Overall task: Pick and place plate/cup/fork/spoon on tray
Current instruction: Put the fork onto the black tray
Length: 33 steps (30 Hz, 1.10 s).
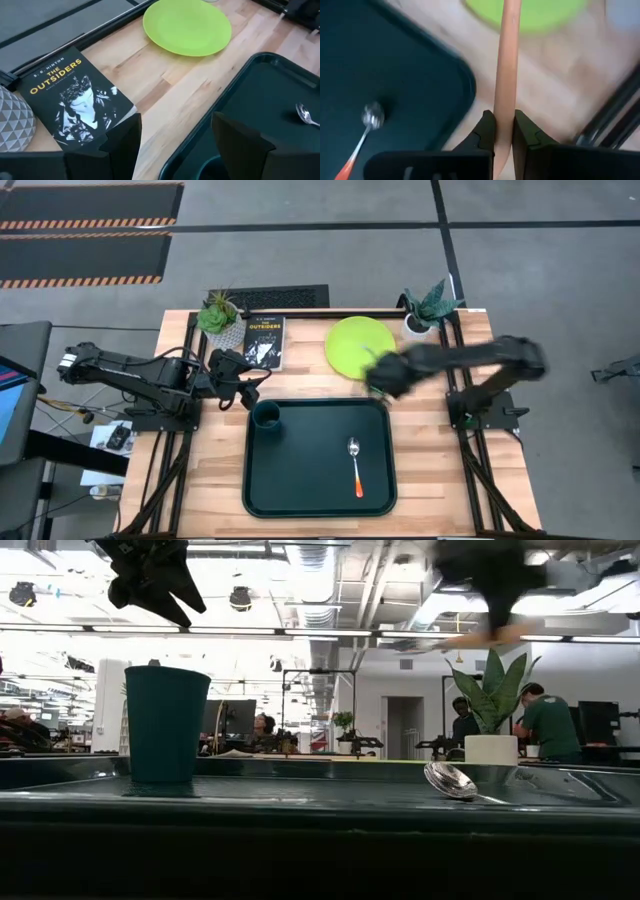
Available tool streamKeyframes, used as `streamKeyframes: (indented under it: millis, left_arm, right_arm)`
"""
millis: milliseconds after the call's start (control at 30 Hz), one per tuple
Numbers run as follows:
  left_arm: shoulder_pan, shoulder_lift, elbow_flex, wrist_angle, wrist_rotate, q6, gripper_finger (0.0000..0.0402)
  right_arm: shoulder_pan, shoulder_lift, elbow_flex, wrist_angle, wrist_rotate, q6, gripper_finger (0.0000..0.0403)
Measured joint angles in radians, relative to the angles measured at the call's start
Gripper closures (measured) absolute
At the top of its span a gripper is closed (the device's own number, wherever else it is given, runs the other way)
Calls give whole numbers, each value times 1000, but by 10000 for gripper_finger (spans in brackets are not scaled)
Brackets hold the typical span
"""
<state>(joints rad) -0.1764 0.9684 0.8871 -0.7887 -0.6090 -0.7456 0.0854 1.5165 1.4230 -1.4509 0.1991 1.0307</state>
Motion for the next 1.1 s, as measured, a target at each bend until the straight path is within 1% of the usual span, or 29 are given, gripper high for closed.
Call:
streamKeyframes:
  millis: [33, 100, 133, 200, 300, 333, 400, 500, 567, 667, 767, 867, 1033, 1100]
  left_arm:
    - [0, 0, 0, 0, 0, 0, 173]
    - [0, 0, 0, 0, 0, -1, 173]
    - [0, 0, 0, 0, 0, -1, 173]
    - [0, 0, 0, 0, 0, -3, 173]
    - [0, 0, 0, 0, -2, -21, 173]
    - [0, 0, 0, 1, -6, -26, 173]
    - [0, 0, 0, 1, -6, -35, 173]
    - [0, 0, 0, 1, -7, -51, 173]
    - [0, 0, 0, 1, -8, -61, 173]
    - [0, 0, 0, 4, -23, -70, 173]
    - [0, 0, 0, 3, -30, -79, 173]
    - [0, 0, 0, 4, -32, -81, 173]
    - [0, 0, 0, 4, -35, -83, 173]
    - [0, 0, 0, 4, -36, -83, 173]
  right_arm:
    - [54, -80, -78, 35, -8, 100, 370]
    - [183, -212, -235, 163, -14, 308, 370]
    - [254, -268, -312, 263, -1, 406, 370]
    - [395, -350, -454, 472, 74, 594, 370]
    - [573, -386, -630, 765, 240, 796, 369]
    - [619, -374, -675, 862, 296, 851, 368]
    - [687, -324, -733, 1001, 390, 933, 366]
    - [757, -206, -746, 1121, 475, 1034, 365]
    - [788, -120, -725, 1197, 513, 1077, 365]
    - [817, 13, -669, 1285, 511, 1119, 365]
    - [836, 121, -596, 1313, 511, 1191, 364]
    - [852, 191, -549, 1305, 509, 1250, 364]
    - [844, 247, -537, 1348, 456, 1258, 364]
    - [836, 260, -537, 1350, 451, 1258, 362]
